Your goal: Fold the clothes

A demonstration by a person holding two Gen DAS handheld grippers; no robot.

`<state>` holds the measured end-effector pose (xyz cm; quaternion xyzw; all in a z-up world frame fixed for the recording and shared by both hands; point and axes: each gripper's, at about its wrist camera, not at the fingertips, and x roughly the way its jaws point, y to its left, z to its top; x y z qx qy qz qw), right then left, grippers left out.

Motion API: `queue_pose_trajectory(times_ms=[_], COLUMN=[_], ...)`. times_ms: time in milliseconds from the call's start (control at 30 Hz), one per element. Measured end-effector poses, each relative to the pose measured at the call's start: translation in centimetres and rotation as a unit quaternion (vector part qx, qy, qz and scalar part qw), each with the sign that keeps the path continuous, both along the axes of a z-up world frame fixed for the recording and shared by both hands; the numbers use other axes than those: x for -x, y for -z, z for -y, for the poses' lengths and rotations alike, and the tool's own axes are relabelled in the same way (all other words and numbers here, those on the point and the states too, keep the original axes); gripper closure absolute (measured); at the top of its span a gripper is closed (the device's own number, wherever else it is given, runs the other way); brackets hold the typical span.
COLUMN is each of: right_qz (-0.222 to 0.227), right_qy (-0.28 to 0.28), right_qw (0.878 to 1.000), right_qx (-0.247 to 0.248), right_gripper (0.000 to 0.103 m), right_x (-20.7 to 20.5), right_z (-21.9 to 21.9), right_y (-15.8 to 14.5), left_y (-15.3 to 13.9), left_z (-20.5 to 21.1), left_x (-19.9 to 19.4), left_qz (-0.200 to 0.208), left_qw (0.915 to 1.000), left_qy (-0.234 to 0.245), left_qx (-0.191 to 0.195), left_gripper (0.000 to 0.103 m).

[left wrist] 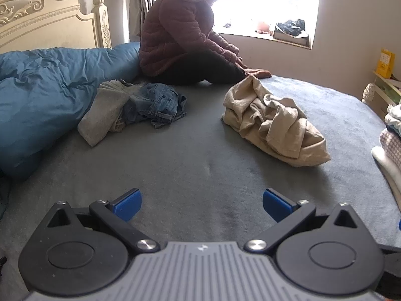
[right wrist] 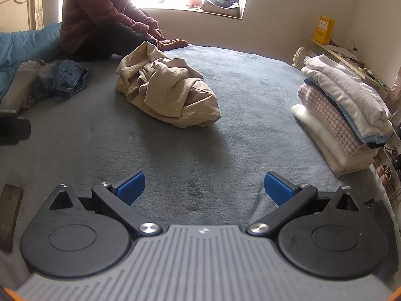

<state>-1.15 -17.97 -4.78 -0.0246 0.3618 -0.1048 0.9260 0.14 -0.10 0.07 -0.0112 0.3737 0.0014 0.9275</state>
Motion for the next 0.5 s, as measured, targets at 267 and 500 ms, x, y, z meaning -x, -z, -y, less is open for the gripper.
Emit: queue_pose_trajectory(times_ms=[267,500], right_qz=[-0.014,-0.018], right_qy=[0.005,0.009], right_qw=[1.000,1.000], right_qx=[-0.019,-0.024], right_gripper=[0.001,0.001], right_x=[-0.7,-1.6], right_z=[0.4,0.9], right_y=[0.5,0.6], left_y=[0.9,1.5], left_z=[0.8,1.1], left_x=[-0.4,-1.1], left_qz=[-0.008,-0.021], left_qw=[0.9995,0.9994], left_qy=[0.010,0.014], left_qx=[-0.027,-0.026], left_gripper=[0.000,0.000])
